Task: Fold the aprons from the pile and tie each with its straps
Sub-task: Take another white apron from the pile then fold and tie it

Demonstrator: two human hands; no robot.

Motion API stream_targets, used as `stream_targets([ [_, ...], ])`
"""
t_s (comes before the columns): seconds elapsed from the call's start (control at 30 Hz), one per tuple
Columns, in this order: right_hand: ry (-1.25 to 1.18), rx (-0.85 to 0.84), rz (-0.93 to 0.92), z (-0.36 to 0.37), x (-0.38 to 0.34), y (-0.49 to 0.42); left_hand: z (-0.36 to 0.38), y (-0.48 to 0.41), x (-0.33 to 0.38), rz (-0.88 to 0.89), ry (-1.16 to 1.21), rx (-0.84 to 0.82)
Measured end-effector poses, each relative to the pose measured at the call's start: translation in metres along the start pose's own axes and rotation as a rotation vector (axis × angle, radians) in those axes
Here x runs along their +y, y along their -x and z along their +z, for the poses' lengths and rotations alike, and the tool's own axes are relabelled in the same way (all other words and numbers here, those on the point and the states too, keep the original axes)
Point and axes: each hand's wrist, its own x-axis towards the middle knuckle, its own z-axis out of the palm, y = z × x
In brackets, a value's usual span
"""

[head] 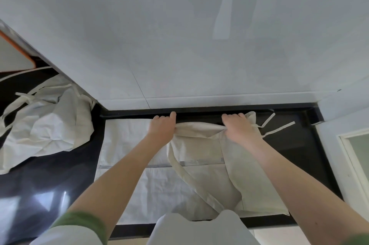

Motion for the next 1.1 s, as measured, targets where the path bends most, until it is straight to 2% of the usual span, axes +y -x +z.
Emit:
stream_targets([
  [0.07, 0.006, 0.095, 0.025, -0.009, 0.002, 0.009, -0.014, -0.003, -0.003, 0.0, -0.008, 0.033],
  [0.17, -0.001, 0.2, 0.092, -0.026, 0.005, 0.021, -0.04, 0.004, -0.001, 0.014, -0.033, 0.271],
  [0.27, -0.081, 0.327, 0.126, -0.022, 0.016, 0.025, -0.049, 0.015, -0.002, 0.173, -0.073, 0.469],
  [0.33, -0.087, 0.337, 0.115, -0.017, 0.02, 0.039, -0.045, 0.024, -0.002, 0.252, -0.116, 0.478],
  [0.47, -0.084, 0.152, 0.114, 0.0, 0.01, 0.067, -0.032, 0.051, 0.011, 0.253, -0.238, 0.108],
  [0.63, -0.175, -0.067, 0.165, 0.024, -0.011, 0.095, -0.016, 0.082, 0.021, 0.251, -0.109, -0.219],
  [0.77, -0.121, -0.087, 0.156, 0.032, -0.02, 0.108, -0.017, 0.096, 0.024, 0.185, 0.045, -0.588],
  [0.8, -0.118, -0.096, 0.164, 0.034, -0.02, 0.11, -0.018, 0.097, 0.025, 0.155, 0.108, -0.631],
  [0.87, -0.155, -0.133, 0.156, 0.039, -0.018, 0.111, -0.014, 0.094, 0.022, 0.114, 0.237, -0.553],
  [0.93, -0.256, -0.184, 0.078, 0.045, -0.016, 0.113, -0.006, 0.089, 0.016, 0.086, 0.296, -0.325],
  [1.0, -0.449, -0.234, 0.016, 0.051, -0.015, 0.117, 0.006, 0.081, 0.008, 0.053, 0.221, -0.111],
  [1.1, -0.602, -0.182, 0.083, 0.053, -0.017, 0.12, 0.02, 0.072, -0.001, 0.032, 0.141, -0.039],
])
